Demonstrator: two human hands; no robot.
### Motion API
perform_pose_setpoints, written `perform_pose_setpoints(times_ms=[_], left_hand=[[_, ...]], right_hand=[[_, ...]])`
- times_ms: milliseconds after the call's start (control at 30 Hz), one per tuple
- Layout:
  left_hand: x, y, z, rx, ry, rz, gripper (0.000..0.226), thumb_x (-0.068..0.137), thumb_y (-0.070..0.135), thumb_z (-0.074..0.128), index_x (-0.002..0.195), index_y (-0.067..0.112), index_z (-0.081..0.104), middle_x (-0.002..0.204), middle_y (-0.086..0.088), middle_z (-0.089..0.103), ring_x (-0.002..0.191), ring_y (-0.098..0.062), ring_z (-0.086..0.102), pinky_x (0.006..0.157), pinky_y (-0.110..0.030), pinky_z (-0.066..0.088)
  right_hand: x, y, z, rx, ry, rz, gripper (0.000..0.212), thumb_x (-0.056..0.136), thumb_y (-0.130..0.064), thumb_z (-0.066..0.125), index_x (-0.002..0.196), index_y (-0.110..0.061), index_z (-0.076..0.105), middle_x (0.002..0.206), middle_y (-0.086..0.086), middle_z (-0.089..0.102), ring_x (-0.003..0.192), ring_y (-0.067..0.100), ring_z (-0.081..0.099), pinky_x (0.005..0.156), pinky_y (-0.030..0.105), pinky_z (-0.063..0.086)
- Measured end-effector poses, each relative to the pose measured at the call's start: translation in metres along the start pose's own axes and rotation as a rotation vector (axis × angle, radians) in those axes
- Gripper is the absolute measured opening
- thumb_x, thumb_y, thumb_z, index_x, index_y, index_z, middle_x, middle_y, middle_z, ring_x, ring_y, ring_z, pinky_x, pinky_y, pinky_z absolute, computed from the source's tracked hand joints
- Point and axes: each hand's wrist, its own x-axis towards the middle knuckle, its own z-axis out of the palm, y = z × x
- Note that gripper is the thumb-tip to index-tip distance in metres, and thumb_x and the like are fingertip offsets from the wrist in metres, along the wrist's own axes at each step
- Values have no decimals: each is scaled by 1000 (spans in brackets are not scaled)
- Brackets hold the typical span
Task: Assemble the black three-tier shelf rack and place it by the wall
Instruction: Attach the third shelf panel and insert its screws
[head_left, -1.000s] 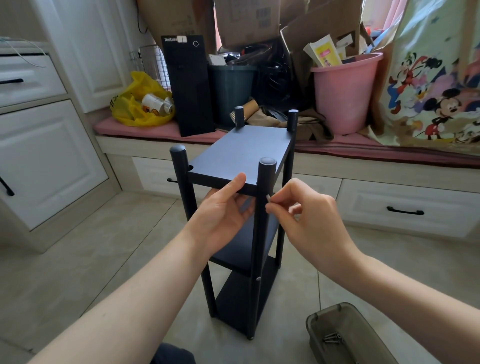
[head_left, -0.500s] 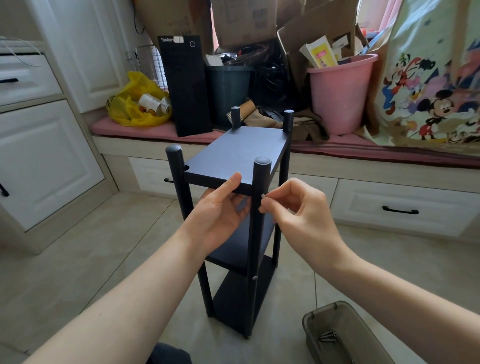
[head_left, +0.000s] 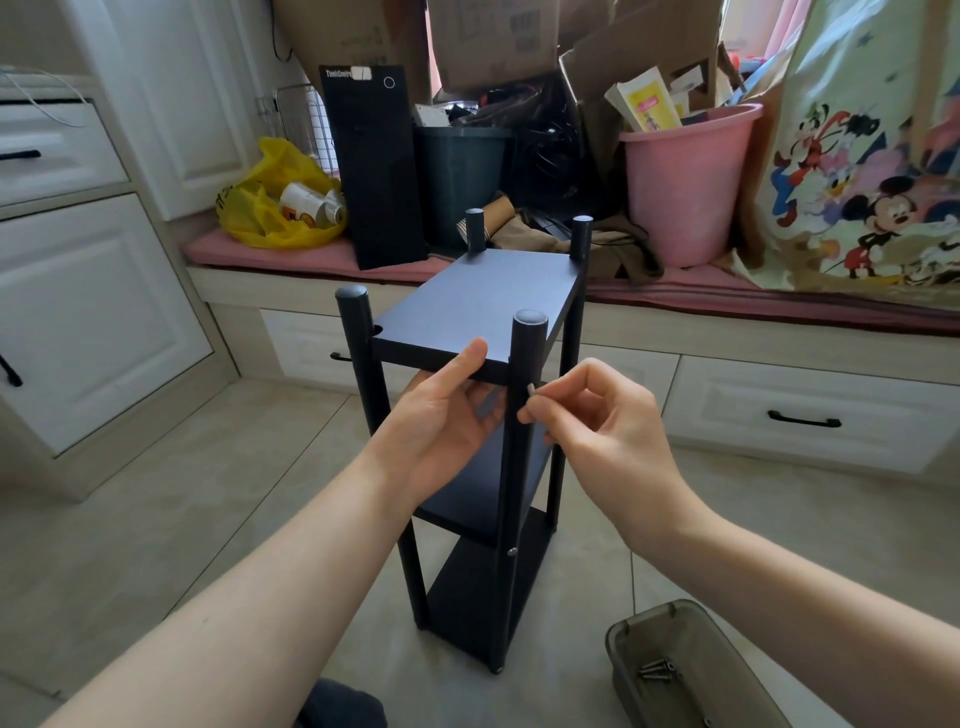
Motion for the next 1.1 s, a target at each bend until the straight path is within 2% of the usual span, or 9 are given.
perform_pose_setpoints(times_ms=[367,500,700,833,933,1100], left_hand=[[2,2,-1,1,-9,2,30,96,25,65,121,9,60,111,-10,73,106,-24,72,84,-32,57],[2,3,0,1,-21,12,30,95,24,65,121,9,61,110,-9,74,105,-24,72,83,-32,57],[3,2,0,1,-14,14,46,93,24,67,133,5,54,115,-14,71,109,-28,70,87,-38,57],[4,2,0,2,-48,19,36,94,25,67,124,6,58,112,-12,73,109,-26,70,87,-39,57],[5,1,-1,-11,-50,23,39,95,24,67,128,6,56,115,-12,72,110,-26,70,87,-39,57],[6,-1,-3,-17,-43,20,31,95,24,67,121,6,61,116,-14,72,111,-27,70,89,-37,57]], right_hand=[[5,1,-5,-111,-47,-81,18,88,5,67,79,-9,61,74,4,72,75,14,71,71,17,49],[6,-1,-8,-157,-64,-90,19,89,3,68,80,-12,60,73,1,71,72,12,69,68,15,48],[4,0,-8,-174,-60,-97,22,90,2,66,81,-16,59,73,0,71,70,9,68,66,17,48],[4,-1,-5,-201,-46,-83,19,91,0,65,81,-15,58,72,-1,71,57,3,60,57,12,41],[6,-3,-4,-213,-19,-65,18,91,-1,64,80,-14,58,71,-1,72,51,1,55,53,9,37],[8,-3,-3,-182,-14,-25,15,92,-4,64,81,-13,58,71,0,72,52,2,55,56,14,39]])
